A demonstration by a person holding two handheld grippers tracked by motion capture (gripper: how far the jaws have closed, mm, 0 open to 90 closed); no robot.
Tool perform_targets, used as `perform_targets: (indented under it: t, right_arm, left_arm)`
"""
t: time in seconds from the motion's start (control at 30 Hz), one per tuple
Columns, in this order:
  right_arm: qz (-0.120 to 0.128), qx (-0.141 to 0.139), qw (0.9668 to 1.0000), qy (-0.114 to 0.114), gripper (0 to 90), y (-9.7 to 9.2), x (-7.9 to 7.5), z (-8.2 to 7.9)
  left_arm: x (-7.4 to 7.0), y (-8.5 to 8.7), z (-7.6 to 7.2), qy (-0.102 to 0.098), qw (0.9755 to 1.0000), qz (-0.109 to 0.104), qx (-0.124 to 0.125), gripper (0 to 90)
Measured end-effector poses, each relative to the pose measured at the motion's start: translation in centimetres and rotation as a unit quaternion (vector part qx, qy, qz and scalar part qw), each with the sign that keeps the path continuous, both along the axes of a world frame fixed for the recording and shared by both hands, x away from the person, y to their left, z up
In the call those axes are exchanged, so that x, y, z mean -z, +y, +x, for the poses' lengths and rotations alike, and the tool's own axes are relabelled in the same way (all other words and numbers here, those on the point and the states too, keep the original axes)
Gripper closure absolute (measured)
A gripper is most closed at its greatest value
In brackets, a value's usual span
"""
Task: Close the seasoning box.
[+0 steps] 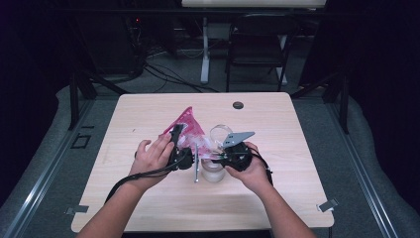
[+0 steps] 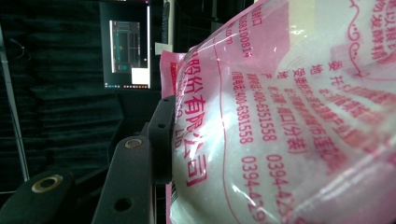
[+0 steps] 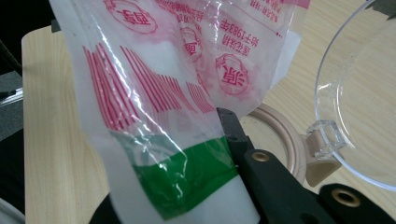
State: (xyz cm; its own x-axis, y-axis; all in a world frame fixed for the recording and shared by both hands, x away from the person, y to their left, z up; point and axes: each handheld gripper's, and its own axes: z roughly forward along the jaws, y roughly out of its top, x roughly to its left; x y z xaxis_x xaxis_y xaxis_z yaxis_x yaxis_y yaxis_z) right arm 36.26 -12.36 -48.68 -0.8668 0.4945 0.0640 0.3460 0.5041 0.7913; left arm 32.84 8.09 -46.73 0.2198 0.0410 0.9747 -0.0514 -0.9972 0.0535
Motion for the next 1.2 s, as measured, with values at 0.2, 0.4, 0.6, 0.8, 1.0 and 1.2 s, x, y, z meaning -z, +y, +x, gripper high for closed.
perform_targets:
  t: [0.2, 0.4, 0.6, 0.8, 1.0, 1.2]
  right_arm:
    - [0.002, 0.003, 1.0000, -0.003, 90.0, -0.05, -0.10, -0.03]
    - [0.000, 0.002, 1.0000, -0.003, 90.0, -0.09, -0.09, 0.01]
    - [0.003, 0.005, 1.0000, -0.004, 90.0, -0.06, -0.15, -0.10]
    - [0.002, 0.002, 1.0000, -0.003, 90.0, -0.08, -0.18, -0.08]
    - [0.003, 0.001, 1.0000, -0.005, 90.0, -0.09, -0.28, -0.16]
    - [0.002, -0.002, 1.0000, -0.007, 90.0, -0.25, -0.48, -0.20]
  left_arm:
    - [0.06, 0.07, 0.18, 0.007, 1.0000, 0.001, -0.002, 59.0]
    - [0.09, 0.00, 0.22, 0.012, 0.9999, 0.008, -0.001, 59.3]
    - [0.09, 0.02, 0.20, 0.015, 0.9997, 0.018, -0.002, 60.9]
    - [0.15, 0.04, 0.22, 0.019, 0.9995, 0.026, -0.002, 61.1]
    - [0.18, 0.14, 0.30, 0.022, 0.9992, 0.033, -0.003, 61.2]
    - [0.42, 0.18, 0.25, 0.029, 0.9988, 0.040, -0.005, 61.2]
